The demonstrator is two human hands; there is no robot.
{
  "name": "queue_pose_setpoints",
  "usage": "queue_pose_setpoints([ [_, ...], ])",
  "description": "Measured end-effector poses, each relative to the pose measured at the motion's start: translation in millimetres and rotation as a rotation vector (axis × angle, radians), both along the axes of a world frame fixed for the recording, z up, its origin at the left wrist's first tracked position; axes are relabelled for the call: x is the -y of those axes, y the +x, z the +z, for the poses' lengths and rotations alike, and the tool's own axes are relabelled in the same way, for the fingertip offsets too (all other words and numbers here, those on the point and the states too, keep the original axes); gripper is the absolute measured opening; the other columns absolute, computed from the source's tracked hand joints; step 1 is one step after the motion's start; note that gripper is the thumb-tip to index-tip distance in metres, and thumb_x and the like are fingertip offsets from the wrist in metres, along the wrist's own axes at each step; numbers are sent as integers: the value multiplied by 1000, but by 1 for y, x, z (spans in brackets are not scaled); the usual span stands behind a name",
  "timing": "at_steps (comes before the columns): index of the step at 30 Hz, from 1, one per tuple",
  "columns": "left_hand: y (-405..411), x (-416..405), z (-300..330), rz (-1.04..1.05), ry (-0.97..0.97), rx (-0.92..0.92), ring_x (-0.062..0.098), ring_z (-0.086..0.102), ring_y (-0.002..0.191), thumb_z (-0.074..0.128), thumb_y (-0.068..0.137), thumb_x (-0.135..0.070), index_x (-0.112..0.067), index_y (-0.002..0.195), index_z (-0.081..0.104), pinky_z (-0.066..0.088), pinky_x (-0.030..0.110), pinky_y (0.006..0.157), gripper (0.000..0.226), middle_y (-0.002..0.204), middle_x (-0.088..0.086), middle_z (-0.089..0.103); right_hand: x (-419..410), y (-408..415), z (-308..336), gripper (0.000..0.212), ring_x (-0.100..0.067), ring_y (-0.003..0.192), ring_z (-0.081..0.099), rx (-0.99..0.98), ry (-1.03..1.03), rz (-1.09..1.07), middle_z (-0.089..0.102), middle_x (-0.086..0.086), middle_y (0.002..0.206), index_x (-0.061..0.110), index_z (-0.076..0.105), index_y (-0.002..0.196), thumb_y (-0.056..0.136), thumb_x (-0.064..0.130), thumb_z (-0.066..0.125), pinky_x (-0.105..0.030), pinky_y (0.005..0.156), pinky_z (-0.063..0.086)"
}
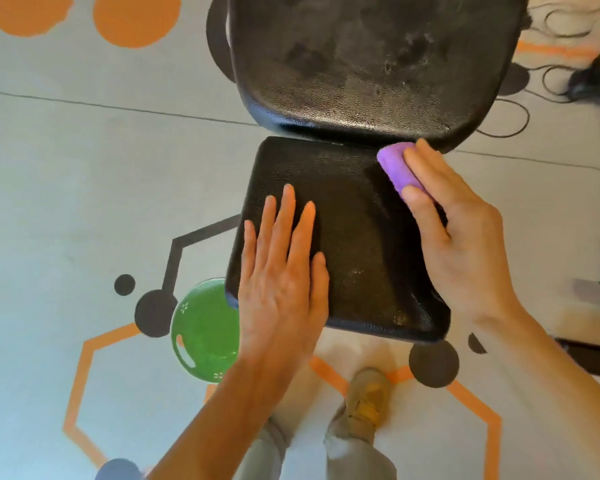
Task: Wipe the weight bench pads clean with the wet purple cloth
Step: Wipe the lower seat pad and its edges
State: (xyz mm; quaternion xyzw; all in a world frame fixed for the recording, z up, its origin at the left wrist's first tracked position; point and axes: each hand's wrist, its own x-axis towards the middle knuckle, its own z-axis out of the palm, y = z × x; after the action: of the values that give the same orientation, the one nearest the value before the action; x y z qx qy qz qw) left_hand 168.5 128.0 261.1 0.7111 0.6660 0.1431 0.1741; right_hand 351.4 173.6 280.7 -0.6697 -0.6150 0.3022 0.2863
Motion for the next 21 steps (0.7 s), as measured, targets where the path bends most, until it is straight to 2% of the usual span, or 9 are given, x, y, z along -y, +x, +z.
queue_pose_setpoints([
  [4,-26,4,-5,116,-7,24,21,8,154,38,102,-27,-15,153,32,0,34,125,53,165,5,16,-17,-33,9,42,-1,144,25,80,2,193,35,11,154,24,43,145,103,24,44,-1,111,13],
  [8,-44,9,-13,235,-42,118,18,6,154,36,103,-32,-14,156,24,0,31,125,57,166,5,13,-35,-64,10,41,-9,143,31,135,42,347,41,3,152,18,47,143,102,19,46,-14,117,20],
  [12,-50,16,-21,331,-66,256,17,9,154,29,103,-42,-13,157,19,5,34,126,62,165,4,15,-55,-89,10,41,-8,142,33,233,42,464,42,3,151,16,48,142,101,19,47,-11,116,20],
  [16,-47,22,-27,385,-101,398,13,9,154,17,103,-48,-14,155,25,6,35,126,63,164,1,23,-73,-106,8,42,-2,140,32,334,31,546,42,5,151,19,47,142,101,22,48,-10,113,23],
  [21,-41,31,-30,477,-117,573,8,12,153,9,103,-50,-17,156,25,8,36,124,64,162,-5,26,-86,-116,4,43,-2,142,32,468,-1,669,42,9,151,22,46,143,101,25,47,-16,114,27],
])
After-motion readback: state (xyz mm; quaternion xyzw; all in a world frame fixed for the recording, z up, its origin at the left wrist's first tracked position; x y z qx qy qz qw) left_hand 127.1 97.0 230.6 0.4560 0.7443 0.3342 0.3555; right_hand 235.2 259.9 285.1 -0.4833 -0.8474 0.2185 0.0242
